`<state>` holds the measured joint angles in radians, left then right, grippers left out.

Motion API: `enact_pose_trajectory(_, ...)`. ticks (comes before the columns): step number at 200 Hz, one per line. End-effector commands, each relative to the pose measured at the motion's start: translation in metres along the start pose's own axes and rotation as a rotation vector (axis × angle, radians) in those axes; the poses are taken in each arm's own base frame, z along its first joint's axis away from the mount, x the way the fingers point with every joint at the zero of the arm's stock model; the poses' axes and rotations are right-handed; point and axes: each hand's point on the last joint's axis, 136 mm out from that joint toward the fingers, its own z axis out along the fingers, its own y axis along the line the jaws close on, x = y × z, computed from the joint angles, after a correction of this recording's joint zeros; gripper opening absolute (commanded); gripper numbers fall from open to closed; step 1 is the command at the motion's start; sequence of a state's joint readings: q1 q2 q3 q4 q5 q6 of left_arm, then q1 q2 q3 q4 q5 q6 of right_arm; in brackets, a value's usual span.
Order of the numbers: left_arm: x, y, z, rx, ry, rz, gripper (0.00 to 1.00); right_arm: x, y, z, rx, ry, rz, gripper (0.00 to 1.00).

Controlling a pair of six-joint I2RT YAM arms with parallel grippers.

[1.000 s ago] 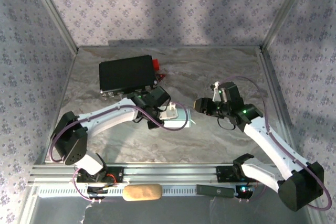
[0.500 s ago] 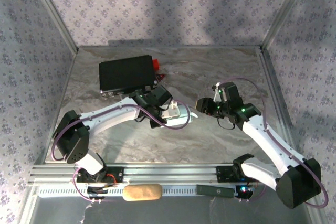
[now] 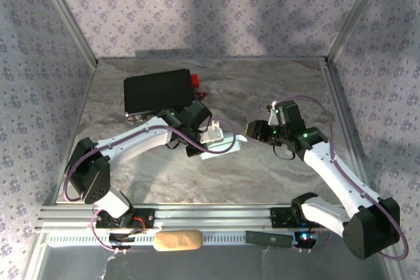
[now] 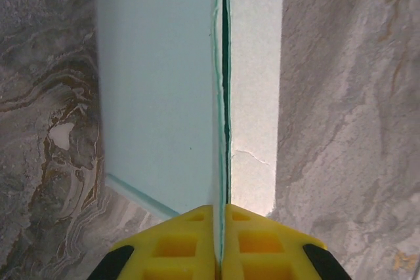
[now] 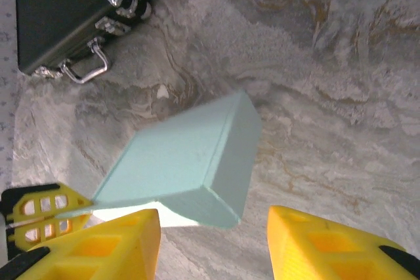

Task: Fold the paper box

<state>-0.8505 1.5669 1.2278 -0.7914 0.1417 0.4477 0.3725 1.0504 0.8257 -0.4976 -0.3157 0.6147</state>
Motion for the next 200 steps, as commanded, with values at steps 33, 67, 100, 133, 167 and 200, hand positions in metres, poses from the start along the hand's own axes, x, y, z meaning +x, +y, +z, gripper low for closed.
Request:
enact_pose_trajectory(33,-0.02,-0.024,-0.042,0.171,-0.124,-0.014,0.05,-0.031,0.02,-0.022,-0.052,-0.042,-0.02,0.48)
enact_pose_trajectory(67,-0.016,-0.024,-0.048,0.249,-0.122,-0.059,0.03,-0.035,0.025,-0.025,-0.068,-0.021,-0.029,0.47)
enact_pose_trajectory(100,-0.003,-0.012,-0.031,0.217,-0.035,-0.071,0.01,-0.031,0.03,-0.024,-0.093,-0.027,-0.121,0.47)
enact_pose_trajectory(133,0.01,-0.004,-0.018,0.214,0.046,-0.088,0.01,-0.027,0.034,-0.017,-0.079,-0.112,-0.307,0.5)
enact_pose_trajectory(167,0.012,0.001,-0.01,0.224,0.067,-0.107,0.0,-0.023,0.044,-0.012,-0.123,-0.212,-0.513,0.52)
enact_pose_trajectory(200,0.014,0.005,-0.006,0.208,0.078,-0.107,0.0,-0.018,0.042,0.003,-0.123,-0.117,-0.582,0.51)
